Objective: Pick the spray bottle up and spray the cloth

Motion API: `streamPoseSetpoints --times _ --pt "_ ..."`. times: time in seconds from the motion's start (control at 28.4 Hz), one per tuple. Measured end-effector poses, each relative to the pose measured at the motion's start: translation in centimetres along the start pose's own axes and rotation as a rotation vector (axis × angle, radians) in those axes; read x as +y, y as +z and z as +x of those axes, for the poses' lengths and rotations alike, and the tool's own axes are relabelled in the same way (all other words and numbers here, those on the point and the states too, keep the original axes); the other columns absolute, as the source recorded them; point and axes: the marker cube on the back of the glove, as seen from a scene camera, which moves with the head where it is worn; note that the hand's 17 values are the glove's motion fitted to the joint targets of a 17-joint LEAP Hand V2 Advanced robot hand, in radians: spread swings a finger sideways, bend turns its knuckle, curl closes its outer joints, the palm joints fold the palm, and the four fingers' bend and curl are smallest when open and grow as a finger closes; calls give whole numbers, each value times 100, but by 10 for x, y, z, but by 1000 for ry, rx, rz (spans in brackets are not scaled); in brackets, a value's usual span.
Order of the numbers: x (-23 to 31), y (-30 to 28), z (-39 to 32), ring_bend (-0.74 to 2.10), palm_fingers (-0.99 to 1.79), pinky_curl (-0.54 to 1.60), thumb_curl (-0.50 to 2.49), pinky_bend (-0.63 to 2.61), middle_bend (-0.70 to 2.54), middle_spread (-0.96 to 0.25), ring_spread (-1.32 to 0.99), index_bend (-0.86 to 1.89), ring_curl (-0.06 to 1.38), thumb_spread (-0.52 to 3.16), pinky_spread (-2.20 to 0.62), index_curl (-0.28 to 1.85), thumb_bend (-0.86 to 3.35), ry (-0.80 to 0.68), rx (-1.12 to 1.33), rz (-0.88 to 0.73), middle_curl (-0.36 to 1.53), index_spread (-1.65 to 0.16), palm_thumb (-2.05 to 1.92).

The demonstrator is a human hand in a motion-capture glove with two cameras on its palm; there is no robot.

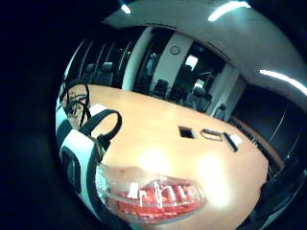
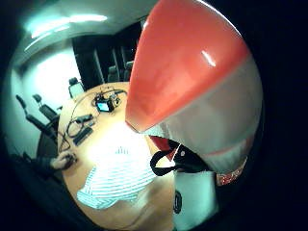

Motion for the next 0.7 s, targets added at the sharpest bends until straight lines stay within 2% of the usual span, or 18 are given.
streamPoseSetpoints --times 0.53,0.7 --pt "17 1 -48 80 140 42 65 56 61 -21 -21 19 47 77 -35 54 -3 -326 117 -111 54 -29 77" --pt "51 5 -55 80 140 42 65 56 61 -21 -21 19 47 76 -34 55 -3 -442 166 -178 54 -28 77"
